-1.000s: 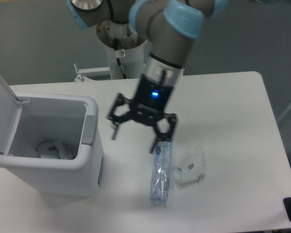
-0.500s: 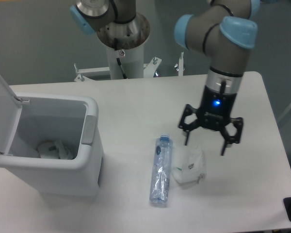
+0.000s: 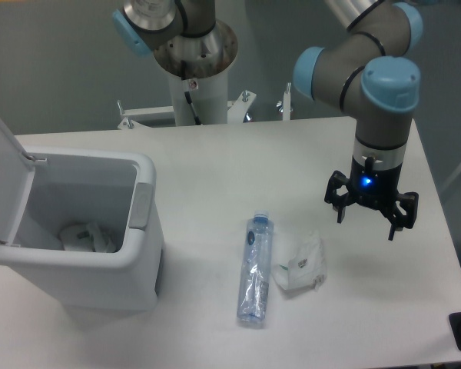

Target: Open the trash can

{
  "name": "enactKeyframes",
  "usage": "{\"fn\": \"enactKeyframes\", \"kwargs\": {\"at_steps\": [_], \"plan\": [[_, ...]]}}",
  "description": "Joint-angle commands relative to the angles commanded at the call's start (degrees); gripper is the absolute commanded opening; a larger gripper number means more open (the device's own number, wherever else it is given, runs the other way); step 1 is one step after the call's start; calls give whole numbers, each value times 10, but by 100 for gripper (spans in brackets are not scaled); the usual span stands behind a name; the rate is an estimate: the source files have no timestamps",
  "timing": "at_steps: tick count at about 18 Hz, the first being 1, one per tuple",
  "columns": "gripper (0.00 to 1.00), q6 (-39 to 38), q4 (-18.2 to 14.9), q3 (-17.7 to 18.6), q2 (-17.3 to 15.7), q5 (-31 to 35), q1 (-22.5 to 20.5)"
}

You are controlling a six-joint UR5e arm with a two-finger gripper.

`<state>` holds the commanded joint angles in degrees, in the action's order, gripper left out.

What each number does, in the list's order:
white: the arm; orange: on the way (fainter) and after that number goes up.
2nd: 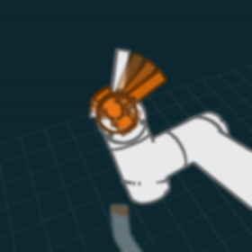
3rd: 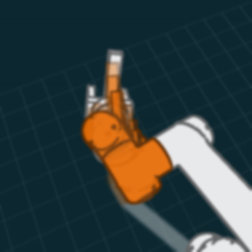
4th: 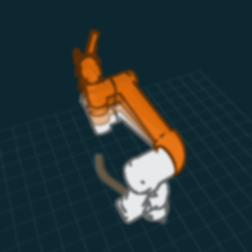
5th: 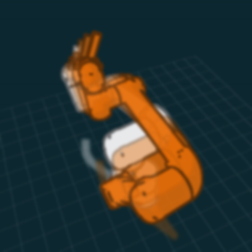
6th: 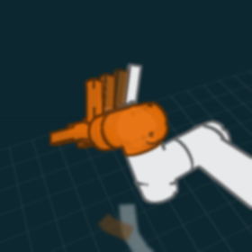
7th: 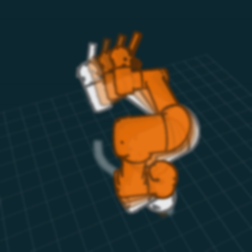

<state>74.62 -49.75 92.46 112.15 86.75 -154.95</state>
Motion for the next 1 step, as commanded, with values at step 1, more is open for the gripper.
{"fn": "enactKeyframes", "kwargs": {"at_steps": [1], "plan": [[100, -1, 0, 0, 0, 1, 0]]}}
